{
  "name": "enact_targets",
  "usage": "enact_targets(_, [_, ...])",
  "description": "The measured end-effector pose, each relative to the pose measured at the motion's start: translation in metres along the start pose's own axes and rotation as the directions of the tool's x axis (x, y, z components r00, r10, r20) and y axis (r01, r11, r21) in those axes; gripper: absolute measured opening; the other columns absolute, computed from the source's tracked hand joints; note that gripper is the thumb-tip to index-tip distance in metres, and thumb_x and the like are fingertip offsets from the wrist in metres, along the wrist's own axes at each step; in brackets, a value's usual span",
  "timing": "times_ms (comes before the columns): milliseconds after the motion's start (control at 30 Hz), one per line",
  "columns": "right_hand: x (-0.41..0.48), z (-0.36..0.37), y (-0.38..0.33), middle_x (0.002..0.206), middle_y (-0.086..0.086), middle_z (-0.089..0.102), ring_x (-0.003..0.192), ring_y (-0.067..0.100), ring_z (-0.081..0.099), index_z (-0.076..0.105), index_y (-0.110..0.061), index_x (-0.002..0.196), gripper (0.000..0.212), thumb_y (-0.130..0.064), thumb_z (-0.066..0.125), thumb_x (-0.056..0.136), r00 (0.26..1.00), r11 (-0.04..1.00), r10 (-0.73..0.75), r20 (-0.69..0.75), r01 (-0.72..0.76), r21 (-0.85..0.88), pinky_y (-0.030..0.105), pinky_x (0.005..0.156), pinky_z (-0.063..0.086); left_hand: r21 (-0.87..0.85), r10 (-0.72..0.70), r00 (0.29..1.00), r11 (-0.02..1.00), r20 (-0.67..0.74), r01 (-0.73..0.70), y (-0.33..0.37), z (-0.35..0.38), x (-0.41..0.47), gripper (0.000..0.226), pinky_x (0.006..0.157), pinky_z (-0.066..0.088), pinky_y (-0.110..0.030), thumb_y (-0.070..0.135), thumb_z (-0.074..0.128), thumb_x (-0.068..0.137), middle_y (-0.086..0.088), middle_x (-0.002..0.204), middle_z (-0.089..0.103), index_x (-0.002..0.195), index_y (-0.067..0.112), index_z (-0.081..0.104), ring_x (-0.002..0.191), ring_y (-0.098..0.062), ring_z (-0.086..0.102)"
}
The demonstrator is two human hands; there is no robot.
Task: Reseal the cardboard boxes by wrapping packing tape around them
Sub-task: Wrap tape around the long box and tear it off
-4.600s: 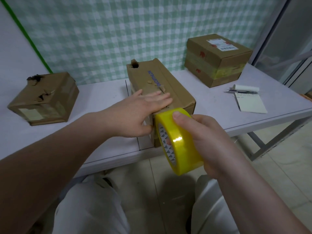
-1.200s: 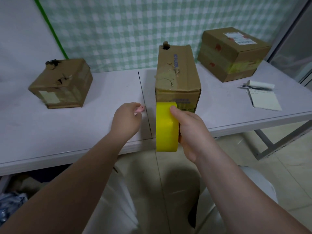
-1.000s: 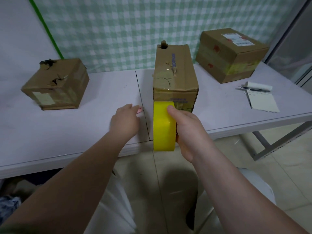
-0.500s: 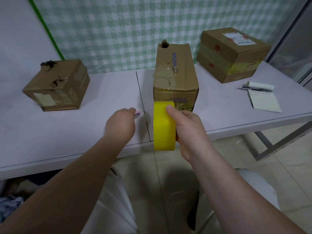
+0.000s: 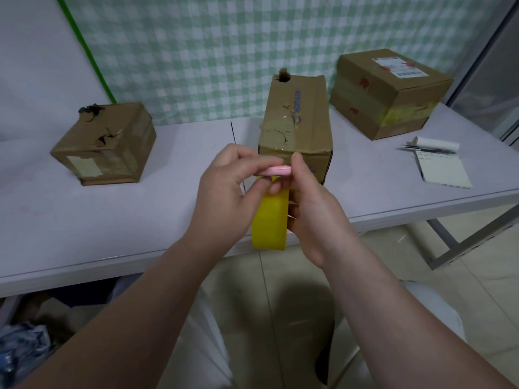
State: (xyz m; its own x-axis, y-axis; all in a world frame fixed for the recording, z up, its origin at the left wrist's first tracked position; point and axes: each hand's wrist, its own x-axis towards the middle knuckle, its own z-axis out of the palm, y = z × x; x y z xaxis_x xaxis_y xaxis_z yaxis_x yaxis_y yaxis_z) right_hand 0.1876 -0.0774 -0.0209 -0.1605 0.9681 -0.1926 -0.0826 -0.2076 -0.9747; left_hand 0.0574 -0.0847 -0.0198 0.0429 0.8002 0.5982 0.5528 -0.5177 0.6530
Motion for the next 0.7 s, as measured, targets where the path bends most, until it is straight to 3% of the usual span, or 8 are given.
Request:
enact_targets(167, [-0.004,-0.006,-0.005,0.082,-0.004,0.066,0.086,0.014,0.064,0.073,-0.018,0.093,0.031,-0.045,0.057,0.09,0.997,0.99,0.007,0.083,-0.019,0.139,0.031,0.082,0.05,-0.011,0.031,0.999,0.999,0.013,-0.031,0.002,0.003,-0.003,0.03,0.083,0.046,-0.023,0.002,0.063,0.082,0.003,0.096,0.054,0.098,0.027,0.068,0.096,-0.01,0.054])
enact_targets(267, [-0.005,-0.004,-0.008,0.087,0.001,0.072,0.078,0.01,0.068,0.068,-0.014,0.104,0.023,-0.03,0.055,0.095,0.994,0.983,0.031,0.106,-0.049,0.179,0.023,0.068,0.054,-0.119,-0.201,0.979,0.973,-0.019,0.197,0.006,0.007,-0.005,0.046,0.082,0.048,-0.017,0.007,0.058,0.087,0.009,0.108,0.05,0.126,0.032,0.052,0.1,-0.007,0.054])
enact_targets(367, [-0.005,-0.003,-0.006,0.103,0.009,0.072,0.089,0.017,0.069,0.066,-0.018,0.103,0.019,-0.029,0.052,0.097,0.994,0.978,0.062,0.088,-0.079,0.194,0.03,0.077,0.054,-0.173,-0.582,0.813,0.802,-0.01,0.572,0.01,0.009,-0.003,0.043,0.075,0.05,-0.021,0.026,0.055,0.094,0.007,0.104,0.054,0.135,0.029,0.043,0.091,-0.006,0.058])
enact_targets(467, [-0.005,-0.005,-0.006,0.114,0.012,0.069,0.102,0.021,0.067,0.061,-0.019,0.11,0.02,-0.03,0.048,0.099,0.992,0.974,0.06,0.109,-0.083,0.213,0.034,0.087,0.054,-0.292,-0.691,0.665,0.599,0.282,0.746,0.008,0.012,-0.003,0.036,0.082,0.053,-0.032,0.036,0.056,0.092,0.001,0.11,0.063,0.126,0.026,0.047,0.093,-0.011,0.063])
enact_targets(533, [-0.005,-0.009,-0.009,0.117,0.013,0.067,0.107,0.025,0.066,0.059,-0.017,0.112,0.022,-0.031,0.049,0.099,0.988,0.986,0.055,0.146,-0.077,0.147,0.041,0.095,0.052,-0.365,-0.676,0.616,0.498,0.404,0.786,0.006,0.012,-0.001,0.045,0.088,0.054,-0.044,0.036,0.067,0.084,-0.004,0.112,0.066,0.124,0.021,0.052,0.097,-0.019,0.066])
enact_targets(600, [-0.005,-0.014,-0.015,0.11,0.017,0.068,0.104,0.031,0.066,0.062,-0.014,0.102,0.027,-0.038,0.058,0.091,0.992,0.999,0.033,0.123,-0.029,-0.036,0.05,0.097,0.049,-0.423,-0.668,0.592,0.424,0.45,0.801,0.004,0.012,0.002,0.054,0.091,0.051,-0.052,0.032,0.07,0.075,-0.009,0.11,0.069,0.124,0.017,0.054,0.099,-0.027,0.067])
enact_targets(667, [-0.006,-0.02,-0.023,0.087,0.013,0.068,0.087,0.029,0.066,0.064,-0.014,0.083,0.034,-0.047,0.067,0.075,0.996,0.948,-0.088,0.03,0.093,-0.305,0.05,0.089,0.053,-0.475,-0.668,0.59,0.379,0.453,0.794,0.002,0.012,0.005,0.042,0.094,0.048,-0.055,0.02,0.067,0.082,-0.014,0.109,0.069,0.122,0.011,0.058,0.102,-0.034,0.065])
enact_targets(700, [-0.005,-0.024,-0.027,0.074,0.008,0.065,0.075,0.024,0.063,0.063,-0.013,0.074,0.035,-0.048,0.071,0.073,0.982,0.89,-0.187,-0.03,0.156,-0.428,0.044,0.077,0.055,-0.494,-0.67,0.588,0.36,0.454,0.791,0.0,0.012,0.006,0.036,0.095,0.047,-0.055,0.017,0.064,0.085,-0.015,0.109,0.069,0.12,0.01,0.06,0.104,-0.036,0.064])
